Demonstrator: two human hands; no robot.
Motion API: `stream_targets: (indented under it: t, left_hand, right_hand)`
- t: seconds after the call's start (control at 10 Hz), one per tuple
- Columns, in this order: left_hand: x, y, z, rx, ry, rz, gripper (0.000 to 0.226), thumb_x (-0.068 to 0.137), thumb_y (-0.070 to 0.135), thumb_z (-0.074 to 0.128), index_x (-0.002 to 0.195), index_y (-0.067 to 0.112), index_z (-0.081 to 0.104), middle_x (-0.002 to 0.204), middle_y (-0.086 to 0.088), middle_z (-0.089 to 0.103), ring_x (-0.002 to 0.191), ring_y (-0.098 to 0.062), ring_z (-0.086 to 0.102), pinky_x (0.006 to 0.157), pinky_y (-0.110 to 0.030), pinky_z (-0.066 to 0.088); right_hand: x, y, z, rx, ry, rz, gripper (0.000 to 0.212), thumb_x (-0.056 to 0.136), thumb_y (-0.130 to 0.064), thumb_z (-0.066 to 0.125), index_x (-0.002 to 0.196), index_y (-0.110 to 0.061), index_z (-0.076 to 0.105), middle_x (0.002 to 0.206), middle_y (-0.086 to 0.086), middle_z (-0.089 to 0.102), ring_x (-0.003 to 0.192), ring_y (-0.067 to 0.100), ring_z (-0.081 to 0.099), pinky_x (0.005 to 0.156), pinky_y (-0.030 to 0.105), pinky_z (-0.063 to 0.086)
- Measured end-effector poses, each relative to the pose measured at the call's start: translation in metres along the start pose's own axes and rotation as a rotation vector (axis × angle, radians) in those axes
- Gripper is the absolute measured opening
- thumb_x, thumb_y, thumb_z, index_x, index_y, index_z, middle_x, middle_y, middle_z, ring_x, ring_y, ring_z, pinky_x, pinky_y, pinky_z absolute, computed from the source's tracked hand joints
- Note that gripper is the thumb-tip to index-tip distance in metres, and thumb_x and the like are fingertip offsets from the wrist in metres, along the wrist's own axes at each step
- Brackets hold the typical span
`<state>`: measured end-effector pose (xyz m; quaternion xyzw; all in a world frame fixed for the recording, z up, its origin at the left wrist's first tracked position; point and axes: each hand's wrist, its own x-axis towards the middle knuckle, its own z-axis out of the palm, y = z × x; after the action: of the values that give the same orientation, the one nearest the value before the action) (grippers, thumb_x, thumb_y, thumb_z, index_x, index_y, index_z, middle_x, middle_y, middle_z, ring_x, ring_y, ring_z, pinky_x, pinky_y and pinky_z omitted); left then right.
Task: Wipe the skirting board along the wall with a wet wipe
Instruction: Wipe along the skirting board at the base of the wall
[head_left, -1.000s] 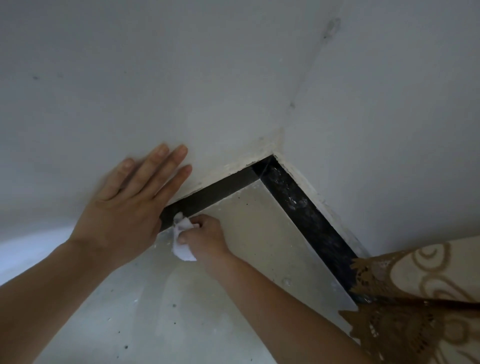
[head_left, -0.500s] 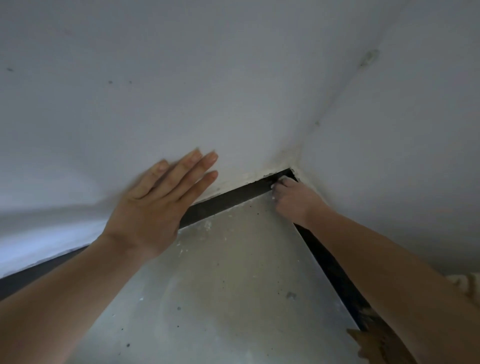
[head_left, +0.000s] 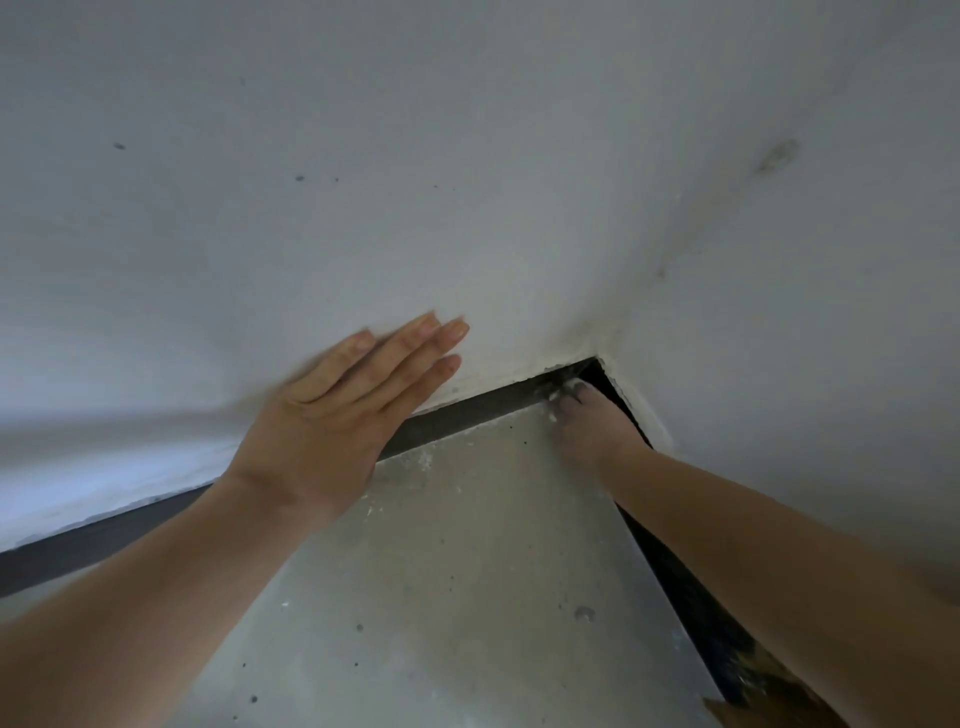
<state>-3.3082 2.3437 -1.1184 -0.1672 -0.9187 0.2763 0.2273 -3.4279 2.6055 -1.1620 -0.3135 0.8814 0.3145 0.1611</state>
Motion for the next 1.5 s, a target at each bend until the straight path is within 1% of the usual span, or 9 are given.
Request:
stream_targets:
  t: [0.2,0.4,0.5,0.7,0.8,1.0,1.1,1.4,1.5]
  left_hand:
    - [-0.001,0.0,-0.001,0.041,-0.038,-0.006,0.087,0.081,0.024,0.048,0.154,0.016,0.003,0.161,-0.004,-0.011,0.147,-0.024,-0.011,0.117,-0.041,-0.018]
    - [-0.001,0.002,-0.003,0.055,-0.034,-0.002,0.085,0.082,0.027,0.044,0.154,0.016,0.0,0.16,-0.005,-0.012,0.147,-0.025,-0.011,0.117,-0.042,-0.018]
    - [0.0,0.0,-0.003,0.045,-0.021,-0.012,0.083,0.081,0.024,0.041,0.154,0.016,0.002,0.161,-0.004,-0.011,0.147,-0.023,-0.01,0.117,-0.041,-0.019]
    - [-0.002,0.0,-0.004,0.08,-0.055,0.007,0.081,0.083,0.027,0.034,0.152,0.014,-0.009,0.157,-0.007,-0.023,0.145,-0.026,-0.019,0.114,-0.043,-0.023]
    - [-0.002,0.001,-0.005,0.089,-0.076,0.011,0.079,0.086,0.029,0.03,0.151,0.014,-0.013,0.156,-0.008,-0.027,0.143,-0.028,-0.023,0.113,-0.045,-0.025]
    - [-0.002,0.003,-0.005,0.094,-0.094,0.006,0.082,0.086,0.031,0.031,0.149,0.014,-0.018,0.154,-0.009,-0.031,0.141,-0.029,-0.028,0.111,-0.046,-0.027]
    - [-0.002,0.001,-0.007,0.111,-0.107,-0.007,0.084,0.086,0.032,0.032,0.149,0.014,-0.02,0.154,-0.009,-0.032,0.141,-0.029,-0.028,0.111,-0.046,-0.028]
    - [0.0,0.002,-0.013,0.102,-0.149,-0.002,0.078,0.087,0.027,0.025,0.147,0.013,-0.024,0.151,-0.01,-0.037,0.139,-0.029,-0.032,0.107,-0.047,-0.032]
    - [0.0,0.004,-0.013,0.113,-0.161,0.002,0.074,0.087,0.025,0.017,0.146,0.013,-0.025,0.15,-0.011,-0.039,0.137,-0.03,-0.034,0.106,-0.049,-0.034]
  right_hand:
    - [-0.03,-0.011,-0.004,-0.173,-0.451,-0.218,0.049,0.098,-0.024,0.044,0.145,-0.011,0.034,0.147,0.01,0.037,0.138,0.026,0.032,0.112,0.029,0.029]
    - [-0.004,0.002,-0.022,-0.168,-0.072,-0.025,0.035,0.097,-0.016,0.042,0.129,-0.009,0.056,0.133,0.005,0.054,0.128,0.026,0.043,0.11,0.036,0.028]
    - [-0.011,0.01,-0.007,-0.457,-0.067,-0.096,0.041,0.099,-0.021,0.038,0.139,-0.011,0.045,0.145,0.006,0.043,0.139,0.027,0.029,0.116,0.036,0.018]
    - [-0.039,-0.002,0.001,-0.042,-0.29,-0.184,0.036,0.1,-0.006,0.036,0.134,0.0,0.046,0.137,0.019,0.047,0.124,0.029,0.045,0.078,0.008,0.037]
    - [-0.058,-0.01,-0.042,-0.448,-0.646,-0.508,0.029,0.098,-0.009,0.044,0.124,-0.003,0.055,0.131,0.012,0.053,0.125,0.03,0.046,0.108,0.038,0.031]
    - [-0.042,0.019,-0.038,-0.558,-0.126,-0.208,0.037,0.097,-0.02,0.044,0.129,-0.009,0.057,0.14,0.01,0.049,0.136,0.033,0.03,0.114,0.042,0.021]
    - [-0.062,0.028,-0.024,-0.619,-0.113,-0.228,0.041,0.1,-0.025,0.04,0.134,-0.007,0.052,0.144,0.012,0.044,0.14,0.034,0.025,0.114,0.043,0.018]
    - [-0.09,-0.007,-0.055,-0.068,-0.74,-0.136,0.032,0.096,-0.01,0.046,0.127,-0.005,0.053,0.125,0.012,0.057,0.115,0.027,0.056,0.095,0.034,0.043]
    - [-0.041,-0.011,-0.05,-0.072,-0.397,-0.099,0.034,0.098,-0.012,0.043,0.13,-0.005,0.051,0.135,0.011,0.05,0.129,0.029,0.043,0.11,0.038,0.028]
